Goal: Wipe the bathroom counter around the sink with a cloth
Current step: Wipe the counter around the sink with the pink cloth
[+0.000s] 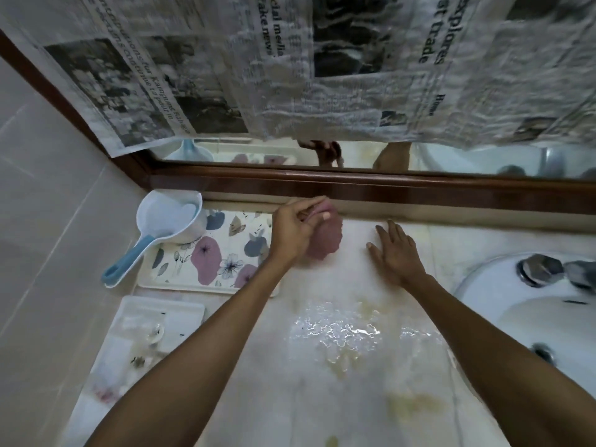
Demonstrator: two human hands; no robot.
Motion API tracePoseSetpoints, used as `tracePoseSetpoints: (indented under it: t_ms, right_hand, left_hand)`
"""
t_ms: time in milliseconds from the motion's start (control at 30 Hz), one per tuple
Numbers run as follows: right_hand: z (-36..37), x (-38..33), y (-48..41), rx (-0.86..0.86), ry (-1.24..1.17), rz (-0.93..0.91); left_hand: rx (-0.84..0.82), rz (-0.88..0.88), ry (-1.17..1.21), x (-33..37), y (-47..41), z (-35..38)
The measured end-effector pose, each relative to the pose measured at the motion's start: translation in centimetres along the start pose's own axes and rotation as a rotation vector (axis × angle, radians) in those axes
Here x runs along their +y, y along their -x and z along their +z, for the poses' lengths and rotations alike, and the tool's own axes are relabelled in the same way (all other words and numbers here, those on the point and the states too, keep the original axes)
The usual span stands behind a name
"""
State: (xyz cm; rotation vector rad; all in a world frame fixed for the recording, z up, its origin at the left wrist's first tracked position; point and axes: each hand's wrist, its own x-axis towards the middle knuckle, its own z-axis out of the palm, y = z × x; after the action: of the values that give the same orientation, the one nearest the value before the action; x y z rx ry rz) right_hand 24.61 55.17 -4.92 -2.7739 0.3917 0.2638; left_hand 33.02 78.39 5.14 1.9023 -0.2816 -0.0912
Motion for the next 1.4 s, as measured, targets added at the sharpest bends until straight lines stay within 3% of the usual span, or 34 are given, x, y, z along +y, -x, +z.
tracePoseSetpoints:
  t_ms: [200, 333, 400, 500, 633, 733, 933, 1100, 1167, 1267, 1400]
  right_hand:
    - [-1.7, 7.2, 0.7, 0.004, 0.043, 0.043]
    - [-1.4, 9.8, 1.3, -0.002, 0.064, 0.048]
    - [-1.1, 10.5, 1.8, -0.009, 0.074, 0.031]
    - [-0.6, 11.7, 2.5, -0.035, 0.092, -0.008]
    - [0.1, 12.8, 3.1, -0.032, 0.127, -0.044]
    - [0.5, 12.8, 3.3, 0.014, 0.14, -0.041]
    - [0.4, 12.8, 3.2, 0.078, 0.091, -0.031]
    - [0.4, 12.7, 3.1, 0.123, 0.061, -0.017]
    - [0.3, 12.7, 3.1, 0.142, 0.038, -0.012]
    - [0.4, 12.9, 3.0, 0.184, -0.004, -0.014]
    - [0.9, 13.3, 2.9, 0.243, -0.062, -0.007]
  left_hand:
    - [0.01, -0.202, 0.034, -2.4, 0.0, 5.5]
    - [0.079, -0.361, -0.18, -7.3, 1.0, 6.7]
    - [0.091, -0.243, -0.485, -8.9, 2.5, 7.5]
    - [-0.027, -0.027, -0.517, -8.4, 4.6, 9.8]
    - [-0.31, 0.048, -0.783, -9.5, 5.1, 11.7]
    - [-0.433, 0.051, -0.812, -10.6, 4.6, 10.6]
    - [-0.325, 0.132, -0.947, -12.1, 3.8, 8.8]
    - [-0.207, -0.184, -0.978, -10.0, 0.1, 13.2]
    - [-0.246, -0.192, -0.966, -8.8, 0.6, 15.7]
    - [-0.4, 0.002, -0.939, -7.9, 3.7, 17.7]
    - [-0.544, 0.265, -0.944, -10.1, 5.1, 13.7]
